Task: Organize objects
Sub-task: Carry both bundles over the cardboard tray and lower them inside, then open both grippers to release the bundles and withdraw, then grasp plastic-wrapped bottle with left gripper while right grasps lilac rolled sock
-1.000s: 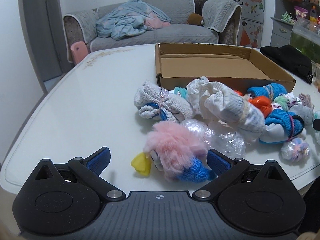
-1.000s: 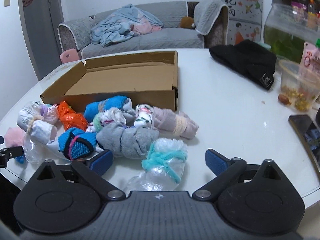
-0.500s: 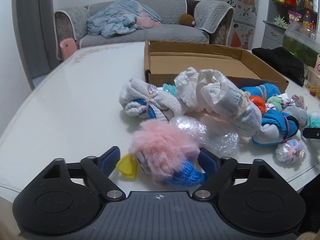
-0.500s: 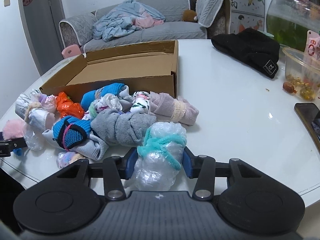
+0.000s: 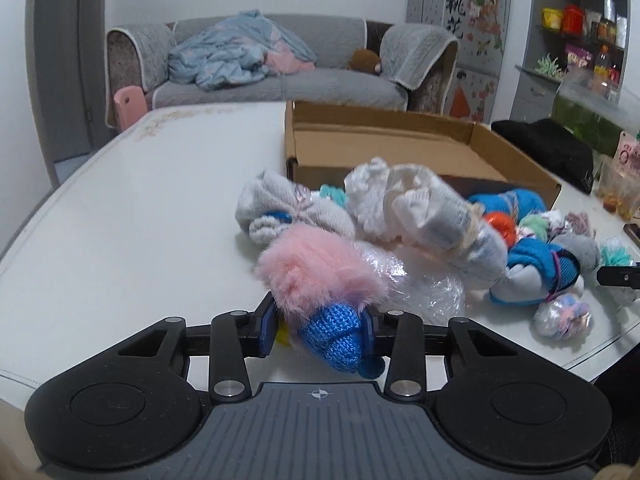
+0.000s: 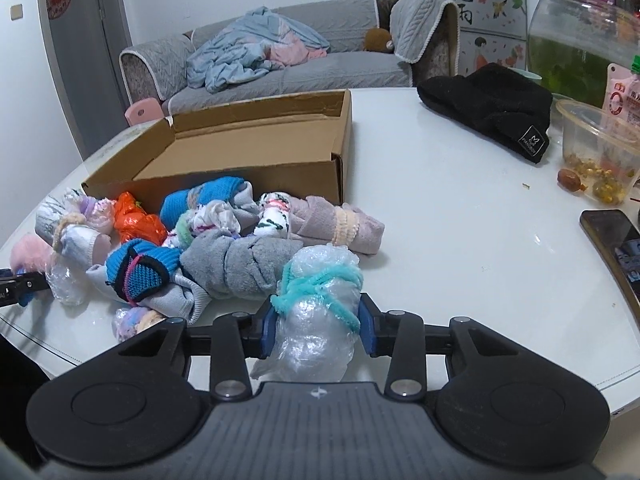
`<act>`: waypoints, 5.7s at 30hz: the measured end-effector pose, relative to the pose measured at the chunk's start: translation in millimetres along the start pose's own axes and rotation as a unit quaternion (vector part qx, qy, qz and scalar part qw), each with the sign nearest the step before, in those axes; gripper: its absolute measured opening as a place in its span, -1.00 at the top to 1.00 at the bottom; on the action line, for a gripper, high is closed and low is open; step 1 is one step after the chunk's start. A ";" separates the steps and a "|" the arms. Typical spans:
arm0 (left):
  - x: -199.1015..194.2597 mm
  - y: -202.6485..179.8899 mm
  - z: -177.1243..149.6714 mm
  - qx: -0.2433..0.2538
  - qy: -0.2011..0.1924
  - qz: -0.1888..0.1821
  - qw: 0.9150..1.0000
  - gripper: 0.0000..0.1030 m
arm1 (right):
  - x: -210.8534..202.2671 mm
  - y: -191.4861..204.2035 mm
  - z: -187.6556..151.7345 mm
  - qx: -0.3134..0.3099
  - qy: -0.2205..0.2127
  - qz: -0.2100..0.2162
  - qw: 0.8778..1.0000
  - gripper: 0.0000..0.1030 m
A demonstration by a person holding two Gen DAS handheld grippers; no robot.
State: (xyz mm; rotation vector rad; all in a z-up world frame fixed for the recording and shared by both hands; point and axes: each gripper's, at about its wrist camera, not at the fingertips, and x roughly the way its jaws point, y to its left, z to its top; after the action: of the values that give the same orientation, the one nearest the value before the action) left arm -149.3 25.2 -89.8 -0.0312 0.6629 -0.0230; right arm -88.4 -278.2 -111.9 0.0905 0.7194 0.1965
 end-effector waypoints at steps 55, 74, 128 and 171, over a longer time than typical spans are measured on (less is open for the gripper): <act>214.2 -7.8 196.0 0.118 0.033 -0.036 0.992 0.09 | 207.6 95.6 217.0 -0.016 0.093 0.155 0.983 0.27; 244.9 -18.6 200.3 0.163 0.087 -0.019 0.983 -0.13 | 236.9 113.0 214.5 -0.026 0.139 0.127 0.982 0.09; 1.2 11.6 130.2 0.047 0.006 -0.049 0.998 -0.99 | 6.3 76.0 162.9 -0.123 -0.003 0.163 0.979 -0.89; 29.8 -40.8 -14.2 0.045 -0.037 -0.012 0.998 -0.97 | 53.0 -24.6 29.1 -0.011 -0.011 0.037 0.999 -0.21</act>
State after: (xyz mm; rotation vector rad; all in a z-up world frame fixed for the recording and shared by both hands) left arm -135.0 -16.8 -117.8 0.0467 0.5858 -0.0745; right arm -26.5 -291.6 -128.0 0.0985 0.6931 0.2735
